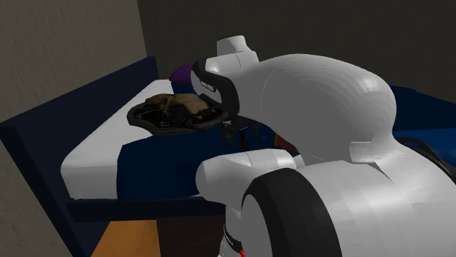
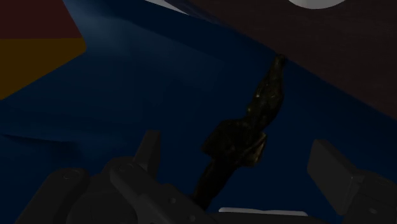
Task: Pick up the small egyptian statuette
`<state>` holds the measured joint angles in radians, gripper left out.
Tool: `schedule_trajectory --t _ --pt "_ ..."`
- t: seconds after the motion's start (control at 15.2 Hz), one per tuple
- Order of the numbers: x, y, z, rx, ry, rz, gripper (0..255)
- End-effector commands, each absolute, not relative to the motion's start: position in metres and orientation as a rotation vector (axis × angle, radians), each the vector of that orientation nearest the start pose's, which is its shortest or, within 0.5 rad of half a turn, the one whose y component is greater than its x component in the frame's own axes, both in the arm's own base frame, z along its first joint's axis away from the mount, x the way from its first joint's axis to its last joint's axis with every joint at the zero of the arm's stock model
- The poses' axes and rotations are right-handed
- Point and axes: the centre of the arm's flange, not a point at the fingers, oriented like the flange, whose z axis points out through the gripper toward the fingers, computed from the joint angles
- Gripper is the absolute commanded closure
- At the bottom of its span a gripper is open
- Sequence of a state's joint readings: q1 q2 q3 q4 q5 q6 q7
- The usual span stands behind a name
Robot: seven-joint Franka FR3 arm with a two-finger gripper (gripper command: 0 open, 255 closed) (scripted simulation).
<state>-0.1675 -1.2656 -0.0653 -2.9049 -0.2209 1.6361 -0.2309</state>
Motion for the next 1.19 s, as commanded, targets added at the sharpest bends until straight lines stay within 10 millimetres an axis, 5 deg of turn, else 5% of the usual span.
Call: schedule_trajectory --t 0.0,0.07,0.66,1.12 --pt "0.191 -0.067 0.451 -3.294 -0.097 0.059 0" --pt "0.191 -0.067 0.451 -3.294 -0.097 0.059 255" --pt "0.192 -0.067 0.451 -3.294 -0.097 0.059 255" --pt "0.192 -0.067 0.488 -3.294 -0.097 0.059 255"
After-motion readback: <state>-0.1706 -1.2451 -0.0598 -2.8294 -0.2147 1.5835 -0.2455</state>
